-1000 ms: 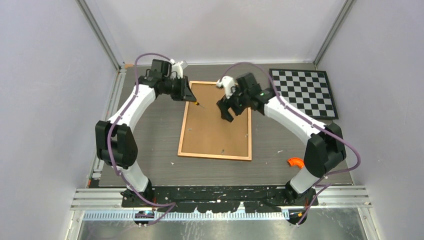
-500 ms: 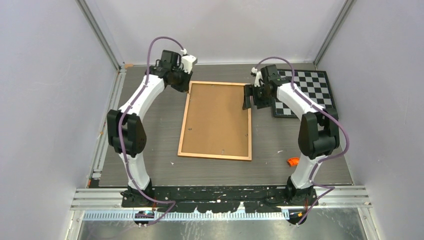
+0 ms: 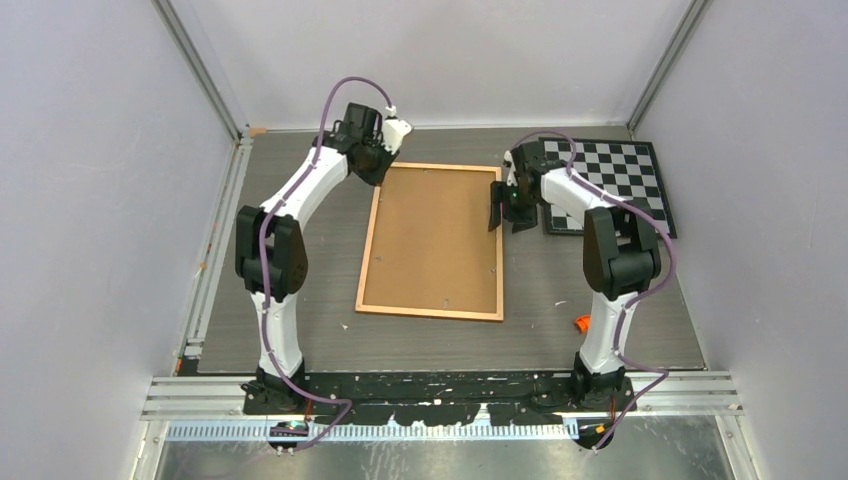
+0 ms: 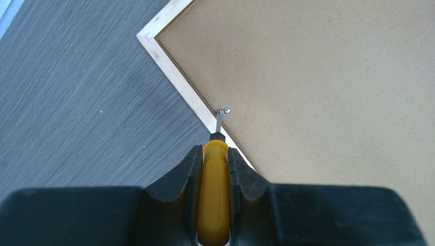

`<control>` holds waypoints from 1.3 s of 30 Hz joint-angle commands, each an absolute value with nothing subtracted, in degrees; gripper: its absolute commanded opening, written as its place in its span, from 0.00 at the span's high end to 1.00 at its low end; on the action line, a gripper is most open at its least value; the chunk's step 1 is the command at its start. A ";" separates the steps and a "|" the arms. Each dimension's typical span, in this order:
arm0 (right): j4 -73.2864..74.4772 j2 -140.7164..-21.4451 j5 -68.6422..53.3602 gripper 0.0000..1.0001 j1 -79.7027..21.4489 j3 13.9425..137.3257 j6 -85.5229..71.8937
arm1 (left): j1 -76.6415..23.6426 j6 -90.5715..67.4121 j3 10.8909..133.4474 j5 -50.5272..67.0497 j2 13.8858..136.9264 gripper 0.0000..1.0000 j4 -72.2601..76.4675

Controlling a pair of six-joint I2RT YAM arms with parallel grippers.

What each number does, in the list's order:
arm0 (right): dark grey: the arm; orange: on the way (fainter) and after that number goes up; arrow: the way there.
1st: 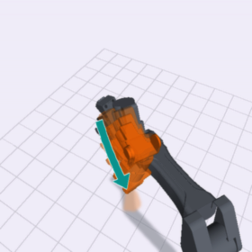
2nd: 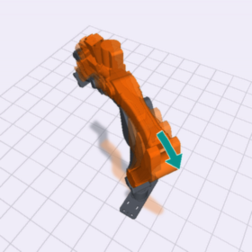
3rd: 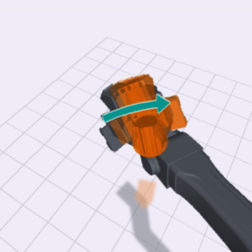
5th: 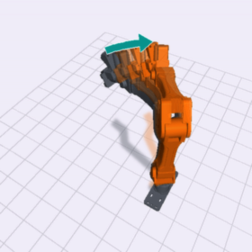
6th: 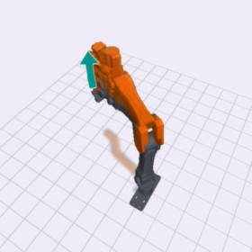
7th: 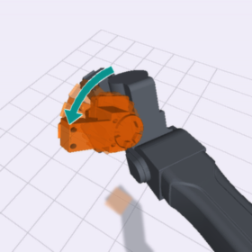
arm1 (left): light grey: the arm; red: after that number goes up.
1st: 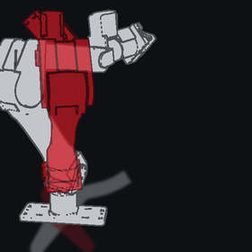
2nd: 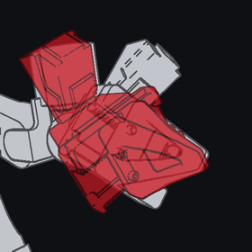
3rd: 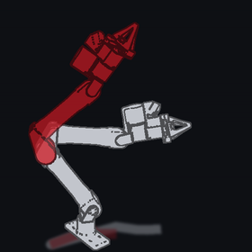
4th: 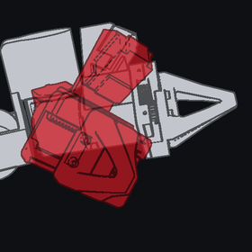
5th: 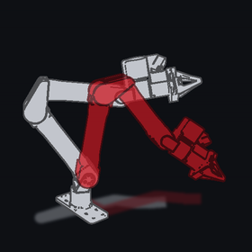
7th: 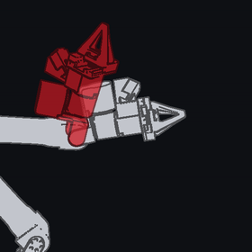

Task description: Take the photo out of the frame

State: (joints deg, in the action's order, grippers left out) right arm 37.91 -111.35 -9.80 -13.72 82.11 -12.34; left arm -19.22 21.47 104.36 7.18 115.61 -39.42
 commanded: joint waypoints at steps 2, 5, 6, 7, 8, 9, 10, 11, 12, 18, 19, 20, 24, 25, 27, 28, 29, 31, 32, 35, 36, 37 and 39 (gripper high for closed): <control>35.40 -114.52 -8.88 0.37 -14.00 86.03 -14.39 | -19.16 22.41 107.32 6.80 115.46 1.00 -38.17; 35.35 -117.03 -8.88 0.44 -14.68 87.78 -13.16 | -19.16 22.34 106.74 7.47 114.91 1.00 -38.65; 35.48 -117.64 -8.92 0.47 -14.94 88.13 -12.72 | -19.16 22.44 106.35 7.81 114.61 1.00 -38.88; 35.57 -118.14 -9.03 0.50 -15.29 88.29 -12.25 | -19.16 22.54 105.83 8.33 114.16 1.00 -39.01; 35.72 -118.54 -9.17 0.53 -15.68 88.33 -11.81 | -19.16 22.58 105.23 8.64 113.64 1.00 -39.02; 36.02 -118.78 -9.19 0.57 -16.08 88.29 -11.45 | -19.09 22.58 104.58 9.00 113.05 1.00 -39.07; 36.23 -118.94 -9.14 0.61 -16.41 88.08 -11.14 | -19.14 22.59 103.87 9.40 112.38 1.00 -39.09; 36.43 -118.84 -9.31 0.64 -16.71 87.69 -10.98 | -19.11 22.50 103.08 9.81 111.62 1.00 -39.09; 36.74 -118.57 -9.40 0.69 -16.83 87.25 -10.98 | -19.13 22.38 102.26 10.30 110.86 1.00 -39.09; 36.79 -114.53 -11.28 0.86 -16.88 82.44 -11.75 | -19.08 23.54 96.83 12.52 106.29 1.00 -40.06; 36.50 -113.81 -11.52 0.88 -16.88 81.49 -11.92 | -19.07 23.83 95.95 12.87 105.59 1.00 -40.24; 36.40 -113.37 -11.76 0.90 -16.88 80.73 -11.99 | -19.07 24.11 95.29 13.38 104.99 1.00 -40.58; 36.19 -112.69 -12.66 0.99 -16.94 78.90 -12.21 | -19.10 25.15 93.30 14.90 103.43 1.00 -42.19; 35.88 -112.48 -12.77 0.99 -17.00 78.40 -12.17 | -19.12 25.32 92.95 14.82 103.29 1.00 -42.40; 35.33 -111.87 -13.20 1.00 -17.21 77.28 -11.57 | -19.07 25.70 92.57 14.07 103.32 1.00 -42.80; 35.18 -111.60 -13.08 0.99 -17.49 76.81 -11.06 | -19.07 25.97 92.55 13.81 103.42 1.00 -43.20; 35.15 -111.35 -12.83 1.00 -17.71 76.55 -10.61 | -19.07 26.31 92.46 13.73 103.56 1.00 -43.58; 34.99 -111.09 -12.43 0.99 -17.68 76.32 -10.31 | -19.16 27.06 91.95 12.94 103.62 1.00 -43.94; 34.91 -111.01 -12.21 1.00 -17.74 76.40 -10.29 | -19.08 27.59 91.63 12.37 103.55 1.00 -43.89; 34.68 -110.64 -12.15 0.99 -17.78 76.41 -9.96 | -19.13 28.44 90.33 10.35 103.52 1.00 -42.28; 34.56 -110.56 -12.09 0.99 -17.90 76.46 -9.77 | -19.16 28.59 90.05 9.78 103.65 1.00 -41.58; 34.61 -110.51 -11.99 0.99 -17.95 76.61 -9.69 | -19.14 28.71 90.00 9.22 104.01 1.00 -41.04; 34.85 -110.71 -11.94 0.99 -18.08 76.93 -9.39 | -19.18 28.75 90.36 8.04 105.03 1.00 -40.44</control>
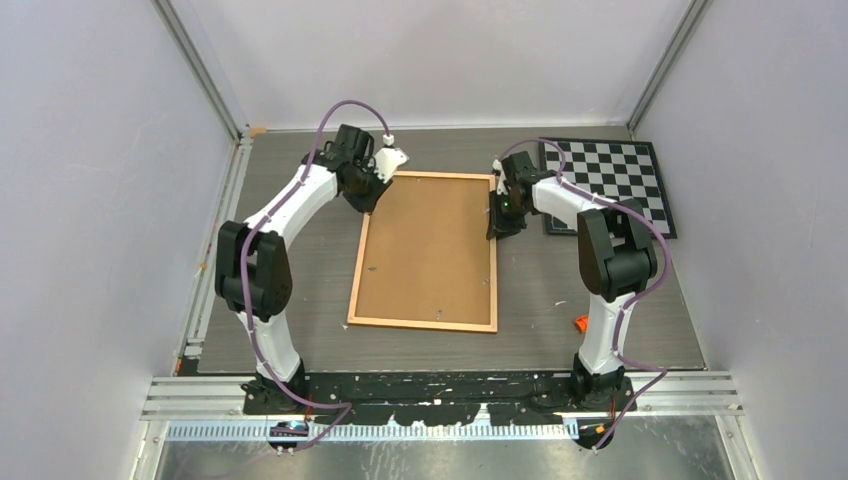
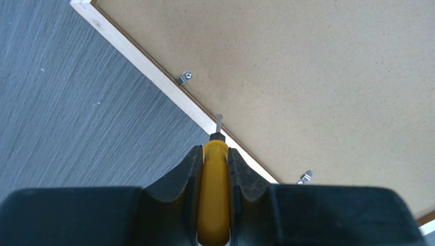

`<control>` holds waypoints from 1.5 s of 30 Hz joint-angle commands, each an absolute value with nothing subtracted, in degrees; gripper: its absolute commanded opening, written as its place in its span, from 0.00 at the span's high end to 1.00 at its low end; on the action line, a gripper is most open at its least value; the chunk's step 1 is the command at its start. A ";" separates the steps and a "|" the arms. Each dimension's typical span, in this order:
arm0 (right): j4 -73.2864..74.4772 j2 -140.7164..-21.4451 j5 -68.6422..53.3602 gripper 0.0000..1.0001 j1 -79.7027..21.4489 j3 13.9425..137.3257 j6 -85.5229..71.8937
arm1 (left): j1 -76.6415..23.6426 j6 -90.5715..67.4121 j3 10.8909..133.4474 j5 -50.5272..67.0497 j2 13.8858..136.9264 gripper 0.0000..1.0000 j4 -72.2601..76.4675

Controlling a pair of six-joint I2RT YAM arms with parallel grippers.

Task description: Take the photo out of the frame

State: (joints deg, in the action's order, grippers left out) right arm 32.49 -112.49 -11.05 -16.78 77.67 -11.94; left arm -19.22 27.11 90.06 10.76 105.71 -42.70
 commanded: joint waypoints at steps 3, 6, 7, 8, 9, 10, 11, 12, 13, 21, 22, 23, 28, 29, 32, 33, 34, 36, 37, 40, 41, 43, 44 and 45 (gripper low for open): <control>35.01 -110.70 -11.86 0.99 -18.19 76.93 -9.23 | -19.16 29.35 90.92 6.00 106.56 1.00 -38.41; 35.20 -110.58 -11.91 1.00 -18.32 76.91 -9.23 | -19.16 29.87 91.52 4.02 108.13 1.00 -36.04; 35.24 -110.53 -11.80 1.00 -18.36 76.89 -9.11 | -19.16 29.96 91.96 3.80 108.68 1.00 -35.82; 35.32 -110.44 -11.74 0.99 -18.43 76.86 -8.97 | -19.16 30.06 92.53 3.84 109.26 1.00 -35.92; 35.41 -110.38 -11.65 0.99 -18.41 76.89 -8.90 | -19.18 30.10 93.00 3.95 110.03 1.00 -35.94; 35.40 -110.31 -11.54 0.99 -18.40 76.84 -8.81 | -19.16 30.06 93.29 4.16 110.42 1.00 -35.84; 35.42 -110.18 -11.47 0.99 -18.44 76.83 -8.72 | -19.16 29.96 93.45 4.33 110.80 1.00 -35.66; 35.50 -110.21 -11.37 0.99 -18.41 76.88 -8.55 | -19.16 29.86 93.69 4.46 111.08 1.00 -35.42; 35.51 -110.16 -11.24 0.99 -18.45 76.86 -8.43 | -19.16 29.74 93.92 4.59 111.38 1.00 -35.28; 35.68 -110.54 -10.73 0.99 -18.43 77.29 -7.94 | -19.16 29.45 96.01 6.20 113.02 1.00 -37.43; 35.70 -110.64 -10.72 0.99 -18.41 77.29 -7.88 | -19.16 29.62 96.12 6.72 112.72 1.00 -38.00; 35.76 -110.66 -10.72 0.99 -18.43 77.26 -7.91 | -19.16 29.87 96.15 7.31 112.33 1.00 -38.60; 35.86 -110.96 -10.72 1.00 -18.38 77.42 -7.88 | -19.16 31.66 95.93 8.26 111.24 1.00 -41.36; 35.84 -111.00 -10.74 0.99 -18.45 77.49 -7.86 | -19.16 31.92 95.83 8.20 111.14 1.00 -41.61; 35.97 -111.30 -10.90 0.99 -18.41 77.79 -7.86 | -19.16 32.16 95.46 7.55 111.29 1.00 -41.56; 36.03 -111.38 -10.92 0.99 -18.43 77.96 -7.84 | -19.16 32.17 95.45 7.18 111.54 1.00 -41.47; 36.11 -111.56 -10.98 0.99 -18.41 78.06 -7.81 | -19.16 32.17 95.45 6.80 111.84 1.00 -41.17; 36.17 -111.64 -10.99 0.99 -18.45 78.22 -7.82 | -19.16 32.10 95.22 6.06 112.28 1.00 -39.96; 36.21 -111.68 -11.04 0.99 -18.45 78.27 -7.73 | -19.16 31.97 94.96 5.66 112.51 1.00 -38.92; 36.24 -111.76 -10.92 0.99 -18.44 78.09 -7.55 | -19.16 31.12 94.79 4.89 113.35 1.00 -35.82; 36.29 -111.81 -10.90 0.99 -18.46 78.04 -7.42 | -19.16 30.80 94.94 4.65 113.77 1.00 -34.84; 36.38 -111.89 -10.82 0.99 -18.46 77.85 -7.30 | -19.16 30.32 95.41 4.49 114.60 1.00 -33.09; 36.34 -111.87 -10.88 1.00 -18.45 77.75 -7.25 | -19.20 29.96 95.57 4.59 114.95 1.00 -32.10; 36.38 -111.81 -10.82 0.99 -18.40 77.76 -7.21 | -19.17 29.59 95.85 5.02 115.21 1.00 -31.38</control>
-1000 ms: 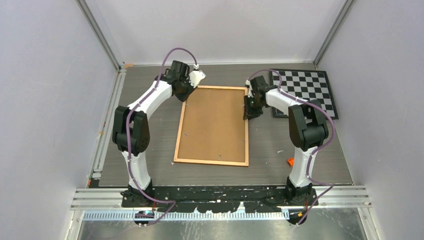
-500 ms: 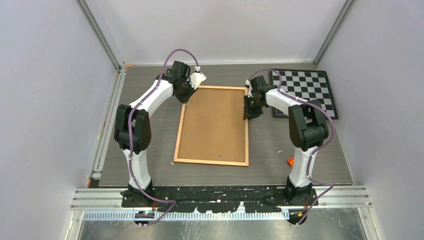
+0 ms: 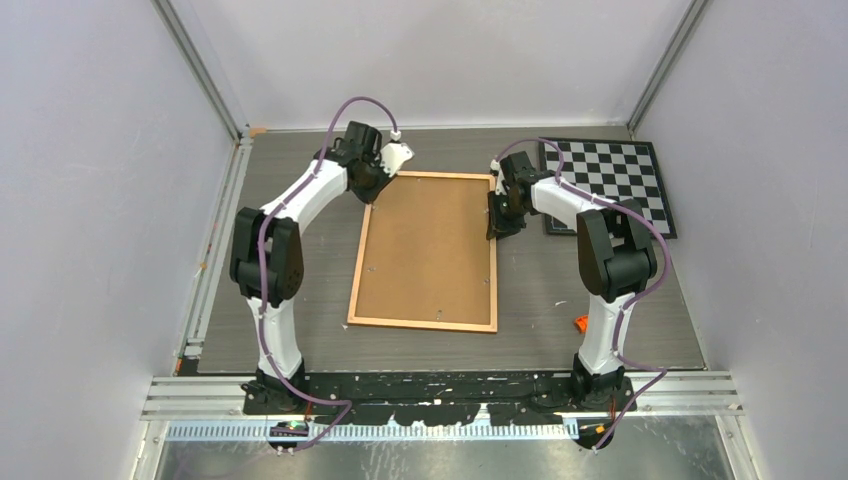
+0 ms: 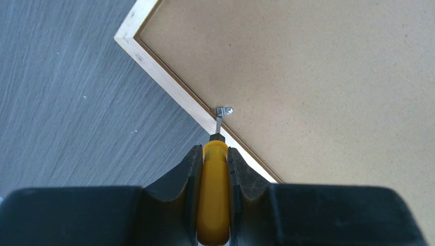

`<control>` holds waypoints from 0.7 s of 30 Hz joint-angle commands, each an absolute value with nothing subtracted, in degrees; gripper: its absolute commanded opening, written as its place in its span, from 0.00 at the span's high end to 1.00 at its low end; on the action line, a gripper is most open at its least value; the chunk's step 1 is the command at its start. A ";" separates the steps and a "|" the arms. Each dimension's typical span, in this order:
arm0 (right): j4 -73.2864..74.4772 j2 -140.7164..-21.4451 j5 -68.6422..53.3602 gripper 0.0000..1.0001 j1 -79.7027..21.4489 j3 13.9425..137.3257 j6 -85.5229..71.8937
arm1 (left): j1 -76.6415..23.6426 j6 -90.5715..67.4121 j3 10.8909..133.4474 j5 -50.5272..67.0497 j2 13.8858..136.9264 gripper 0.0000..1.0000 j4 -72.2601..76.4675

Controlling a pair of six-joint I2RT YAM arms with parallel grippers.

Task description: Take the photo out of the frame

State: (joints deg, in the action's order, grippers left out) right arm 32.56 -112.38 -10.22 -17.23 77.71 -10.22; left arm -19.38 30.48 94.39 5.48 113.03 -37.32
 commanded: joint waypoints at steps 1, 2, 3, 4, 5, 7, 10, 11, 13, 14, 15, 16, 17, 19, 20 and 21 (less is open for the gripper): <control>36.35 -111.80 -10.77 0.99 -18.41 77.64 -7.16 | -19.16 29.22 96.19 5.55 115.53 1.00 -31.00; 36.36 -111.73 -10.73 0.99 -18.45 77.64 -7.11 | -19.20 28.72 96.68 6.16 115.96 1.00 -31.00; 36.38 -111.80 -10.72 0.99 -18.41 77.68 -7.04 | -19.24 28.29 97.10 6.84 116.32 1.00 -31.25; 36.39 -111.87 -10.72 0.99 -18.45 77.66 -7.01 | -19.25 27.88 97.35 7.46 116.55 1.00 -31.36; 36.31 -111.88 -10.66 1.00 -18.46 77.64 -6.95 | -19.32 27.56 97.37 8.00 116.66 1.00 -31.42; 36.29 -111.89 -10.64 0.99 -18.46 77.71 -6.85 | -19.41 27.15 97.15 9.07 116.76 1.00 -31.44; 36.28 -112.05 -10.56 0.99 -18.45 77.86 -6.84 | -19.51 26.84 97.12 10.85 116.89 1.00 -32.88; 36.27 -112.07 -10.57 0.99 -18.46 77.91 -6.76 | -19.51 26.82 96.98 11.10 116.83 1.00 -33.29; 36.28 -112.07 -10.51 0.99 -18.46 77.94 -6.75 | -19.51 26.67 96.39 10.99 116.24 1.00 -33.21; 36.30 -112.14 -10.53 0.99 -18.42 77.92 -6.75 | -19.51 26.49 96.26 10.84 115.85 1.00 -33.18; 36.21 -112.14 -10.54 1.00 -18.43 77.91 -6.72 | -19.51 26.15 96.24 10.58 115.47 1.00 -32.96; 36.17 -112.15 -10.55 1.00 -18.45 77.90 -6.76 | -19.51 25.70 96.24 10.10 115.01 1.00 -32.65; 36.20 -112.17 -10.55 0.99 -18.39 77.87 -6.81 | -19.51 24.89 96.32 9.17 114.34 1.00 -32.22; 36.21 -112.24 -10.56 0.99 -18.43 77.79 -6.85 | -19.51 24.00 96.54 8.00 113.28 1.00 -31.52; 36.17 -112.25 -10.59 0.99 -18.44 77.80 -6.86 | -19.51 23.52 96.65 7.45 112.66 1.00 -31.28; 36.13 -112.27 -10.55 0.99 -18.44 77.81 -6.86 | -19.51 23.34 96.63 7.06 112.15 1.00 -31.15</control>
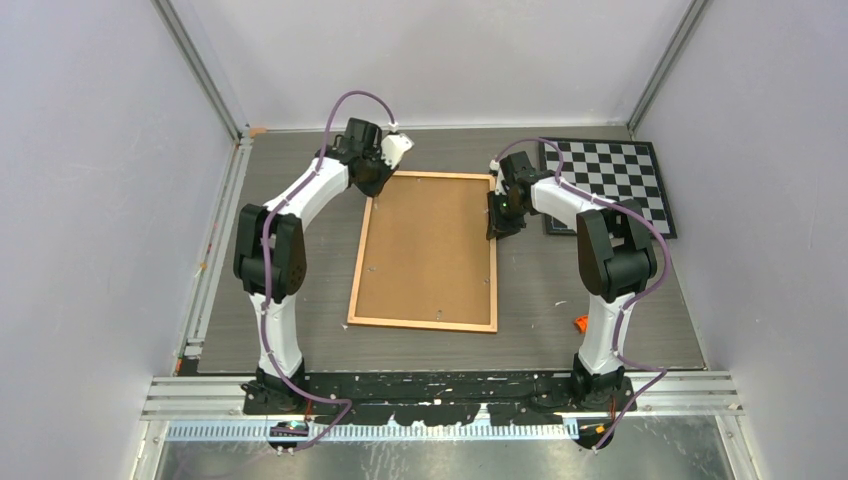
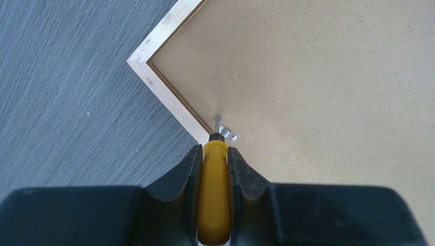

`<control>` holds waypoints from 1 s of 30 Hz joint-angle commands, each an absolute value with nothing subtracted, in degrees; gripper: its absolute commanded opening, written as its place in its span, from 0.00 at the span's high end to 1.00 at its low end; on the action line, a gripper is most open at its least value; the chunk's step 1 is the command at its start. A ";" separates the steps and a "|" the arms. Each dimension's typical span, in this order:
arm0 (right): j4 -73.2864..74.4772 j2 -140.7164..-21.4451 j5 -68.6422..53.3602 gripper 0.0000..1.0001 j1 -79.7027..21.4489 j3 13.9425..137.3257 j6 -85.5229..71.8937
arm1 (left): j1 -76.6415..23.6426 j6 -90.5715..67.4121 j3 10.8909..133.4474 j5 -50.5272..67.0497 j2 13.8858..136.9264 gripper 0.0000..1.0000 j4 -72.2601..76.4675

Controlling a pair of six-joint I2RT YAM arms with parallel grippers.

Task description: Take the photo out of the frame

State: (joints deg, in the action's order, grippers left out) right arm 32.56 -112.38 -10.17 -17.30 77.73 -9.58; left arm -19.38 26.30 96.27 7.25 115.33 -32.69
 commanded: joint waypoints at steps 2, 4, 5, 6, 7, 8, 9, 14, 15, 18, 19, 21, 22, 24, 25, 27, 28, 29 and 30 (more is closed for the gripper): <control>36.11 -112.26 -10.56 1.00 -18.43 77.83 -6.90 | -19.58 23.16 96.79 6.21 111.40 1.00 -31.09; 36.16 -112.44 -10.59 0.99 -18.41 77.90 -7.04 | -19.60 23.15 97.20 5.23 111.19 1.00 -31.63; 36.16 -112.38 -10.62 0.99 -18.43 77.84 -7.13 | -19.60 23.32 97.43 4.86 111.15 1.00 -32.04; 36.13 -112.38 -10.63 0.99 -18.45 77.80 -7.15 | -19.60 23.57 97.47 4.53 111.13 1.00 -32.34; 36.06 -112.39 -10.66 1.00 -18.42 77.74 -7.24 | -19.60 23.89 97.43 4.15 111.05 1.00 -32.57; 36.05 -112.33 -10.64 1.00 -18.40 77.73 -7.24 | -19.60 24.15 97.20 3.86 110.96 1.00 -32.68; 36.03 -112.36 -10.64 0.99 -18.44 77.74 -7.29 | -19.60 24.52 96.90 3.57 110.81 1.00 -32.71; 35.95 -112.11 -10.64 0.99 -18.44 77.80 -7.33 | -19.60 25.95 95.46 3.51 110.53 1.00 -33.19; 35.95 -112.07 -10.63 0.99 -18.45 77.83 -7.33 | -19.60 26.02 95.37 3.67 110.68 1.00 -33.50; 35.89 -112.00 -10.55 0.99 -18.45 77.71 -7.30 | -19.60 26.25 95.32 4.41 111.13 1.00 -34.14; 35.94 -111.95 -10.55 1.00 -18.43 77.71 -7.26 | -19.60 26.36 95.28 4.43 111.24 1.00 -34.22; 36.02 -111.94 -10.46 0.99 -18.44 77.74 -7.29 | -19.60 26.71 95.27 4.41 111.67 1.00 -34.57; 36.03 -111.95 -10.46 0.99 -18.42 77.71 -7.29 | -19.60 26.93 95.27 4.23 111.91 1.00 -34.69; 36.04 -111.85 -10.46 0.99 -18.45 77.76 -7.18 | -19.60 27.34 95.20 4.01 112.26 1.00 -34.80; 36.01 -111.88 -10.46 0.99 -18.46 77.75 -7.19 | -19.64 27.52 95.12 4.02 112.37 1.00 -34.81; 36.00 -111.91 -10.46 0.99 -18.45 77.70 -7.20 | -19.69 28.00 94.93 4.04 112.60 1.00 -34.80; 36.03 -111.93 -10.46 0.99 -18.40 77.76 -7.21 | -19.75 28.12 94.92 4.11 112.78 1.00 -34.90; 35.99 -111.92 -10.46 0.99 -18.44 77.78 -7.21 | -19.77 28.16 94.84 4.31 112.84 1.00 -34.98; 36.03 -111.92 -10.39 0.99 -18.40 77.87 -7.15 | -19.78 28.25 94.71 4.56 112.84 1.00 -34.99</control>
State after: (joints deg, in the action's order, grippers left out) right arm 32.56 -112.38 -10.15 -17.32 77.73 -9.58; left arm -19.51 26.89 95.20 4.08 113.78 -34.74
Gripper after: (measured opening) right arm 0.265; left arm 0.204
